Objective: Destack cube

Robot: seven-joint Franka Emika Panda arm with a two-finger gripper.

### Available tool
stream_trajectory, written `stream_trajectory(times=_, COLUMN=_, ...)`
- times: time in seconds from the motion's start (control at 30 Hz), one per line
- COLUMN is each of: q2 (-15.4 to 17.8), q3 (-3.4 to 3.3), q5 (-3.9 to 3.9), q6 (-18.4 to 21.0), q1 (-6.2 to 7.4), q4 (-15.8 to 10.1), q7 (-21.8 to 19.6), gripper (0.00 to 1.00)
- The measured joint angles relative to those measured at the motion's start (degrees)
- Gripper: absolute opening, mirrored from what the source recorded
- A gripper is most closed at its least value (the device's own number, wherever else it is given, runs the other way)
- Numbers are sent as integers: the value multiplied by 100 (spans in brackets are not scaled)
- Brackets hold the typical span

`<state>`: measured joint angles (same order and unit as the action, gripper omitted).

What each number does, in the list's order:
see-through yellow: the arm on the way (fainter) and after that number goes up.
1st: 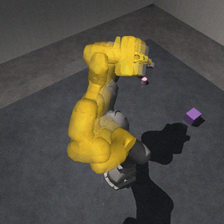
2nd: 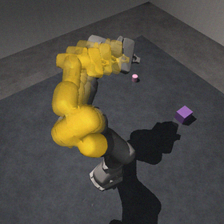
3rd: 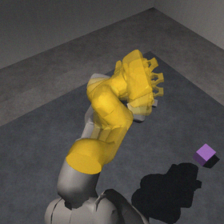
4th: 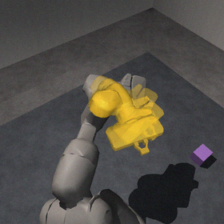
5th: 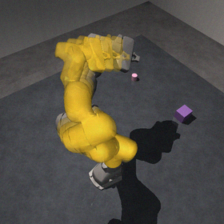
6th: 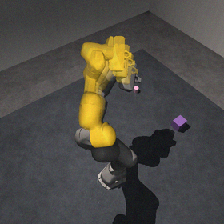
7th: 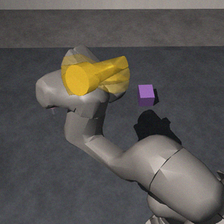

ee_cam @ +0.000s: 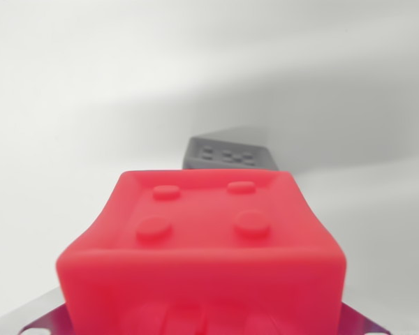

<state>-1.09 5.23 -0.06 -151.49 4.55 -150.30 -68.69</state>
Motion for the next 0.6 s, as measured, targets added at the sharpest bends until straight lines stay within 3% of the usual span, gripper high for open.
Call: stream_trajectory(times=0.6, q2=-360, q3=-35, q5=58, q6=22, q1=-19, q4=387, q7=803, gripper=0)
